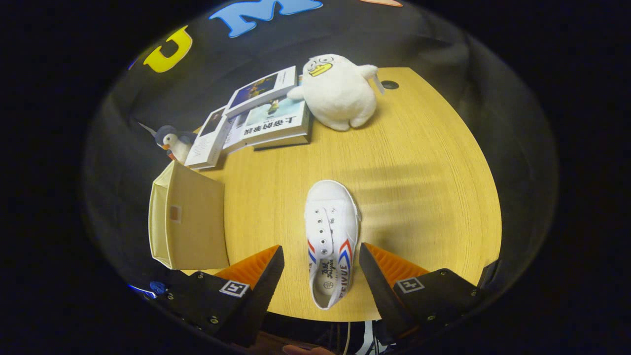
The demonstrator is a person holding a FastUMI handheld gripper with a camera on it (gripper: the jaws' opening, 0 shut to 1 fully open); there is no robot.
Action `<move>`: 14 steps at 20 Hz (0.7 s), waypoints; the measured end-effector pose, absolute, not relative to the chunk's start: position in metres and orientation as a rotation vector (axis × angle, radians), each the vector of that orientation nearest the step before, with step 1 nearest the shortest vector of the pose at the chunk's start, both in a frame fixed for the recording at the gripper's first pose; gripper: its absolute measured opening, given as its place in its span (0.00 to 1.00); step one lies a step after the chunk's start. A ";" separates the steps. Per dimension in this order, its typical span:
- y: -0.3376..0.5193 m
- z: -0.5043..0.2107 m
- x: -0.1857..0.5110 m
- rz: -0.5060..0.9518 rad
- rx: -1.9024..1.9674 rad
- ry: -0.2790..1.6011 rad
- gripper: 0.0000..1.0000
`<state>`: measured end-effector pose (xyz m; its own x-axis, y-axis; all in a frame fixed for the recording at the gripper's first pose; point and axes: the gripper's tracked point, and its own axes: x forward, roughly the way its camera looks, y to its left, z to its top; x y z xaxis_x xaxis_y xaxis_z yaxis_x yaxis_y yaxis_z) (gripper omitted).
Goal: Open the storage box then place both shoes into the box .Put the left shoe in first, then the right shoe, with the right side of both shoes facing outward in a uniform manner.
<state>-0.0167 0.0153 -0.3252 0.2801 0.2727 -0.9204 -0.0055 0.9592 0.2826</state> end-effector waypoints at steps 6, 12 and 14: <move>0.000 -0.365 -0.033 0.167 0.202 1.337 0.91; -0.001 -0.400 -0.045 0.161 0.105 1.390 0.83; 0.007 -0.411 -0.042 0.173 0.136 1.400 0.71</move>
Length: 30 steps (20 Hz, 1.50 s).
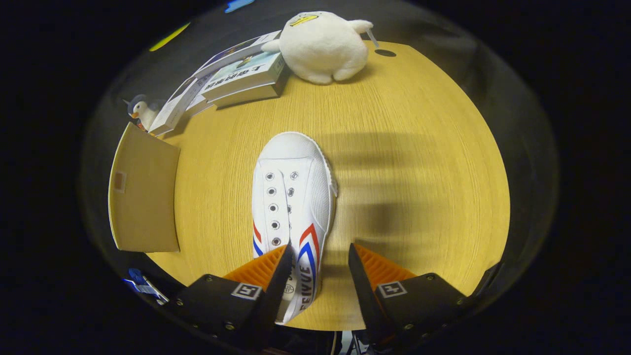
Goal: Open the storage box then place both shoes into the box .Put the left shoe in first, then the right shoe, with the right side of both shoes facing outward in a uniform manner.
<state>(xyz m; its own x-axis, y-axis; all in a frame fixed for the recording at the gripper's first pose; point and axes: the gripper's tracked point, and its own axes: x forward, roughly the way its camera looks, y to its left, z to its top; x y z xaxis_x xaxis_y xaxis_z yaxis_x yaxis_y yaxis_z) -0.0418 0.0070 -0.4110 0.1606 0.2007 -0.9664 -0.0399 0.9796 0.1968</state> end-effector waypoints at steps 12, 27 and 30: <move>0.015 -0.403 -0.046 0.165 0.447 1.467 0.05; 0.098 -0.268 -0.010 0.381 0.455 1.334 0.05; 0.125 -0.248 0.000 0.428 0.428 1.316 0.05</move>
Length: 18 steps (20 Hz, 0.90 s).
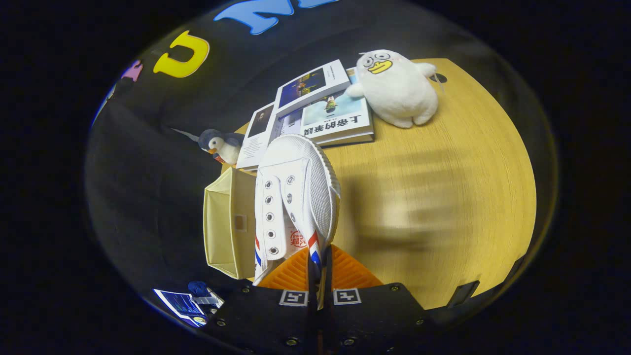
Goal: Open the storage box then place both shoes into the box .Put the left shoe in first, then the right shoe, with the right side of both shoes facing outward in a uniform manner.
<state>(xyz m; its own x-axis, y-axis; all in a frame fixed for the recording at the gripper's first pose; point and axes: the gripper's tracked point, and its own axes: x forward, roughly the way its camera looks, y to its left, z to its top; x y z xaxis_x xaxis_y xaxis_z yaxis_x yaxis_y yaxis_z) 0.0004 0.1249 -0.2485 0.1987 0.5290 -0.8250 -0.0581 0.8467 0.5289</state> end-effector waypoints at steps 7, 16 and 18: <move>0.187 -0.215 0.013 0.540 0.332 1.303 0.04; 0.271 -0.193 0.029 0.665 0.244 1.304 0.04; 0.292 -0.191 0.030 0.694 0.227 1.306 0.04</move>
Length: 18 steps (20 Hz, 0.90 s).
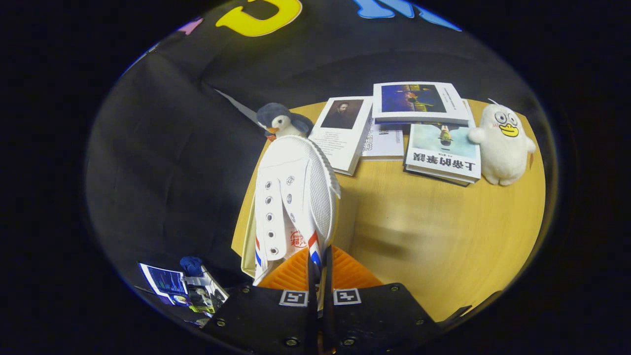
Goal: Open the storage box then place both shoes into the box .Put the left shoe in first, then the right shoe, with the right side of both shoes facing outward in a uniform manner.
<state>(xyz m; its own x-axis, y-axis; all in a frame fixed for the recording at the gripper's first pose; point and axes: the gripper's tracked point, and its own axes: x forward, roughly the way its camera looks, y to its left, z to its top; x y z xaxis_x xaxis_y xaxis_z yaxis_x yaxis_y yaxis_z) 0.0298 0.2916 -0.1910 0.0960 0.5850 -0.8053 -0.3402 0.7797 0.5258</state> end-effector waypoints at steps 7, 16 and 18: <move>0.349 -0.201 0.015 0.766 0.140 1.347 0.04; 0.386 -0.226 -0.005 0.784 0.020 1.405 0.04; 0.390 -0.229 -0.007 0.782 0.001 1.410 0.05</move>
